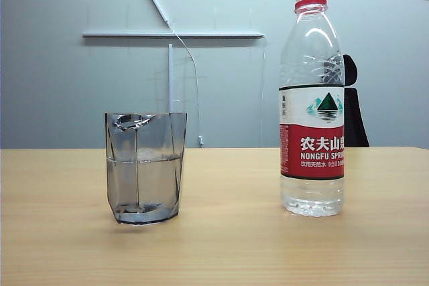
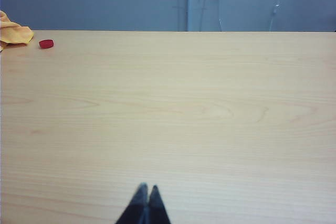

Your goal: Pick up the mineral water bottle on the table and pour water into the mug until it's half full.

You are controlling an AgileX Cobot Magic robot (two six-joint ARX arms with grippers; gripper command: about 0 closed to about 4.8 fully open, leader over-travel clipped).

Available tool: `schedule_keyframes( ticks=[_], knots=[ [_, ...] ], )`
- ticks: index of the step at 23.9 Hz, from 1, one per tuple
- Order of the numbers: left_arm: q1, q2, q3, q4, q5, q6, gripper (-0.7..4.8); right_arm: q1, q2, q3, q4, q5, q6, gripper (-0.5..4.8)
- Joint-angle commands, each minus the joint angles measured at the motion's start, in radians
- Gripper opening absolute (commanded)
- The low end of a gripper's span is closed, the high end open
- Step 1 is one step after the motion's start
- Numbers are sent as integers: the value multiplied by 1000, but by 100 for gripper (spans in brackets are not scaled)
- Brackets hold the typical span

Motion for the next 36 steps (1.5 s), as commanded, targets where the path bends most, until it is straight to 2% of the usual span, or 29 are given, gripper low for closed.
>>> schedule_keyframes(
  ticks=[1, 12, 16, 19, 22, 27, 32, 34, 36],
  knots=[
    [2, 2, 3, 6, 1, -3, -2, 0, -8, 7, 25, 2, 3, -5],
    [1, 2, 3, 6, 1, -3, -2, 0, -8, 6, -19, 2, 3, -5],
    [1, 2, 3, 6, 1, -3, -2, -39, -8, 6, -34, 1, -137, -5],
    [1, 2, 3, 7, 1, -3, -2, -145, -8, 6, -50, -29, -139, -5],
    [1, 2, 3, 6, 1, -3, -2, -378, -8, 6, -51, -130, -134, -5],
    [1, 2, 3, 6, 1, -3, -2, -660, -8, 5, -56, -199, -134, -5],
    [1, 2, 3, 6, 1, -3, -2, -793, -8, -35, -47, -281, -134, -5],
    [1, 2, 3, 7, 1, -3, -2, -800, -8, -55, -35, -282, -135, -5],
    [1, 2, 3, 7, 1, -3, -2, -799, -8, -56, -35, -282, -190, -5]
  ],
)
